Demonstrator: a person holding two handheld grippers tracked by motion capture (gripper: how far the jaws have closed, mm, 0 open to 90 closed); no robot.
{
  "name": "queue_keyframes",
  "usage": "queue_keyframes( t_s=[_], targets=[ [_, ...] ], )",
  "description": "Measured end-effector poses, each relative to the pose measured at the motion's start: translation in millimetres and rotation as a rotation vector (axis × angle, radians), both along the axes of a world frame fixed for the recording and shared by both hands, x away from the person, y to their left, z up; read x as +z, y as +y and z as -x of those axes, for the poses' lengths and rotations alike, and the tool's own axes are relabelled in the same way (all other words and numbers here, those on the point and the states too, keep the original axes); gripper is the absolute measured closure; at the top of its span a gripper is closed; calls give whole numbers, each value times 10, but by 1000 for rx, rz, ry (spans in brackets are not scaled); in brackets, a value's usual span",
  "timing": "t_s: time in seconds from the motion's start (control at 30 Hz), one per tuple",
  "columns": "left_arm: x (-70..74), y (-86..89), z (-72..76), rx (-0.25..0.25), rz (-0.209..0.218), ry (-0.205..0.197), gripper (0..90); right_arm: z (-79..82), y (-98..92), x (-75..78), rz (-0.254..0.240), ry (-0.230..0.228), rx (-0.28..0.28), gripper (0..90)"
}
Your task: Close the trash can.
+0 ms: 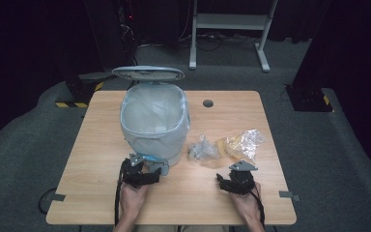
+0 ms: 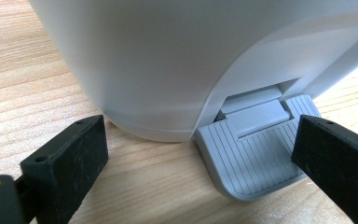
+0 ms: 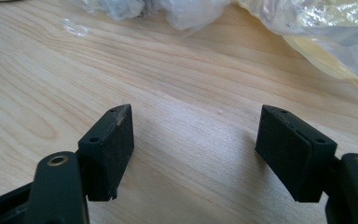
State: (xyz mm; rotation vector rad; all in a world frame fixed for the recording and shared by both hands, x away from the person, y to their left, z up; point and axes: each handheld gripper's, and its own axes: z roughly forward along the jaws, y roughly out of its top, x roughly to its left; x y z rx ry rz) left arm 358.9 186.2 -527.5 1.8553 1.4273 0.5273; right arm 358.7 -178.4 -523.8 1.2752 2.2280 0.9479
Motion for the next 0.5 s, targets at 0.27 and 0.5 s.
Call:
queue_keyframes(
  t_s=[0.27,0.5],
  targets=[
    [-2,9,-6,-4,11,9,41,124,10,95,-21,-35,11,295],
    [0,4,-1,-4,4,5,42,144,1,185,-52,-41,22,298]
  ],
)
